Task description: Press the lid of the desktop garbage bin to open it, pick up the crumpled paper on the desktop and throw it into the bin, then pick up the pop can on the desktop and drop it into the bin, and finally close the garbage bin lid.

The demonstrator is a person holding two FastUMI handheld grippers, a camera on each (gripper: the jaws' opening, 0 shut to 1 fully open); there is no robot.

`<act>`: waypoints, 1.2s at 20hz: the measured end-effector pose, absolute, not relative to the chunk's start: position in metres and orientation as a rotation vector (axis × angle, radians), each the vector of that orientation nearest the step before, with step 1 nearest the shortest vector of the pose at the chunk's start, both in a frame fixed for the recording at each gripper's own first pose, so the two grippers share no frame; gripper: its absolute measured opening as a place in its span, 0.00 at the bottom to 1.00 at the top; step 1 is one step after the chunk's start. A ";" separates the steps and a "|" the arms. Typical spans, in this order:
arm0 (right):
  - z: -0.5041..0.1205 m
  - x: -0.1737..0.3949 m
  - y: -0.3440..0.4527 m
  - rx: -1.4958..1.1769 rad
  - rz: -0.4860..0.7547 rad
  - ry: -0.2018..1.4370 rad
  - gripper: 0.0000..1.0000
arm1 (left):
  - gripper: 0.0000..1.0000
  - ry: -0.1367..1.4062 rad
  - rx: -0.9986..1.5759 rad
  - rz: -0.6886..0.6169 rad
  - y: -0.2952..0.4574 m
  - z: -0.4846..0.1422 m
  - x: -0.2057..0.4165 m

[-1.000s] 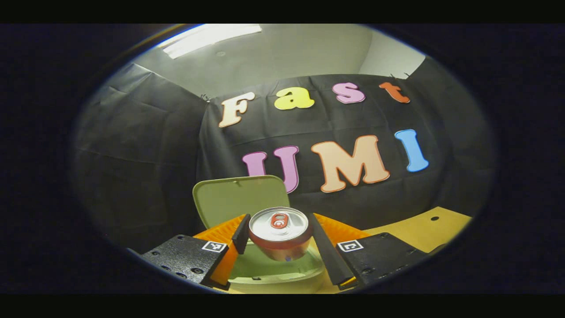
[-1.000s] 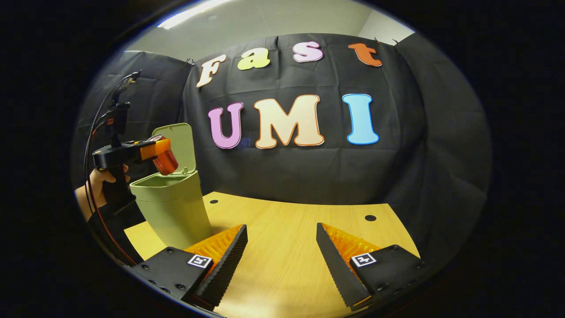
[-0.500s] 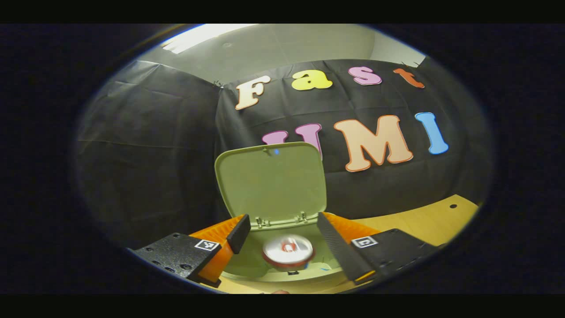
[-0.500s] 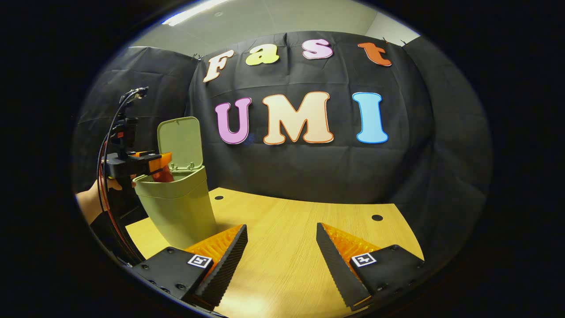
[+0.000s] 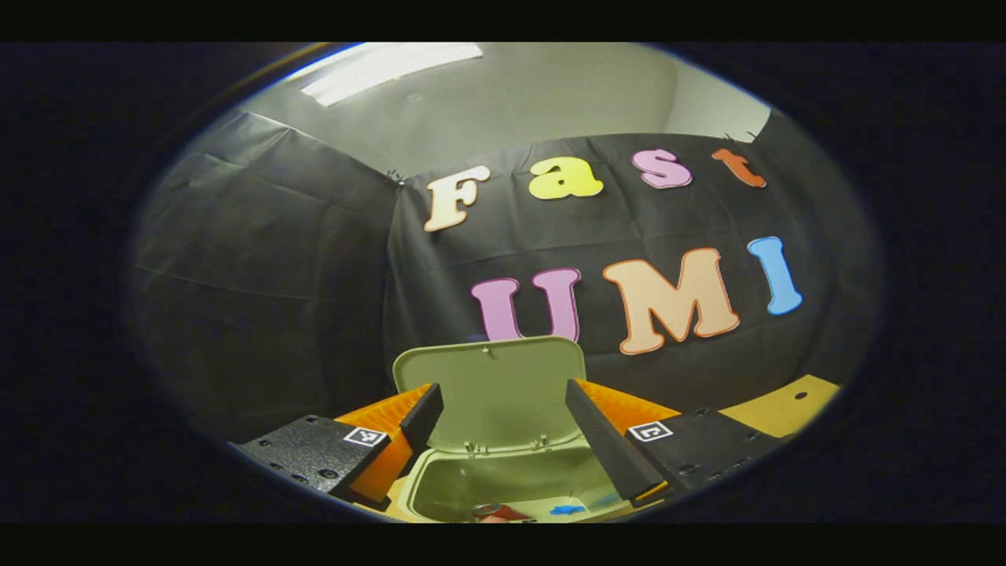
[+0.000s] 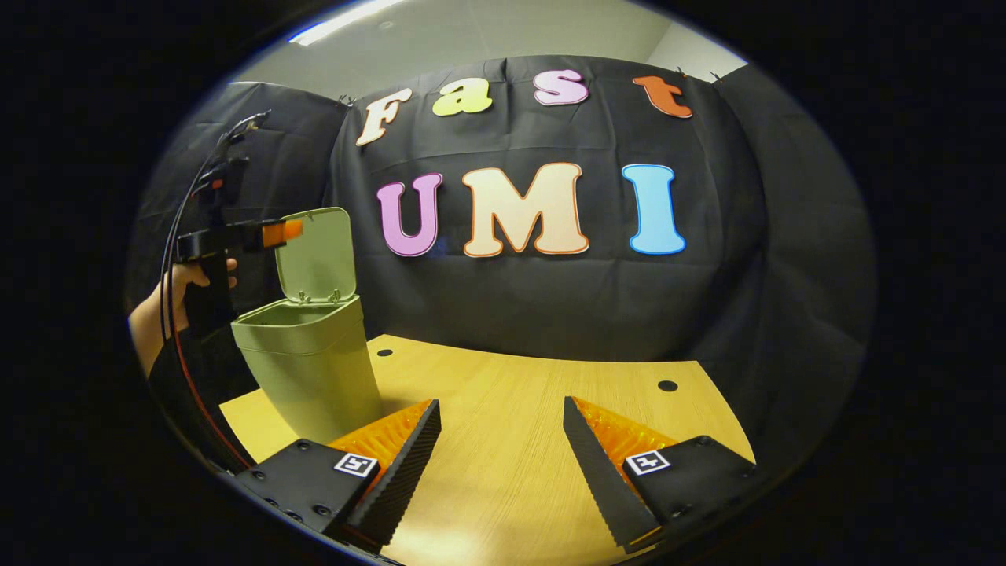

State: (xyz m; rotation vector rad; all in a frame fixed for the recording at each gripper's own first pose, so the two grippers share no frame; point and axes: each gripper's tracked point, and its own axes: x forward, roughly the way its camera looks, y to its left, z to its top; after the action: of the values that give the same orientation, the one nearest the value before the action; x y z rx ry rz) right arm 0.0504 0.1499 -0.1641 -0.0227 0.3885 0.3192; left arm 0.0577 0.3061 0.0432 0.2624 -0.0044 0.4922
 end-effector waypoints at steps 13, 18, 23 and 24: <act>-0.185 0.051 0.160 0.042 0.207 0.412 0.97 | 0.99 -0.070 0.253 0.461 0.355 0.099 0.124; -0.188 0.049 0.170 0.032 0.221 0.427 0.97 | 0.95 0.026 0.236 0.454 0.370 0.075 0.140; -0.185 0.049 0.163 0.008 0.243 0.433 0.97 | 0.97 0.051 0.192 0.466 0.370 0.069 0.135; -0.183 0.049 0.161 0.004 0.250 0.432 0.97 | 0.96 0.046 0.191 0.465 0.367 0.070 0.134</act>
State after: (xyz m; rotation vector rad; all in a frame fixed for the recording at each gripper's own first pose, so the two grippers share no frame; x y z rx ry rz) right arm 0.0491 0.1606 -0.1829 0.0042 0.4315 0.2498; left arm 0.1337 0.3667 0.0704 0.1913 0.0461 0.4645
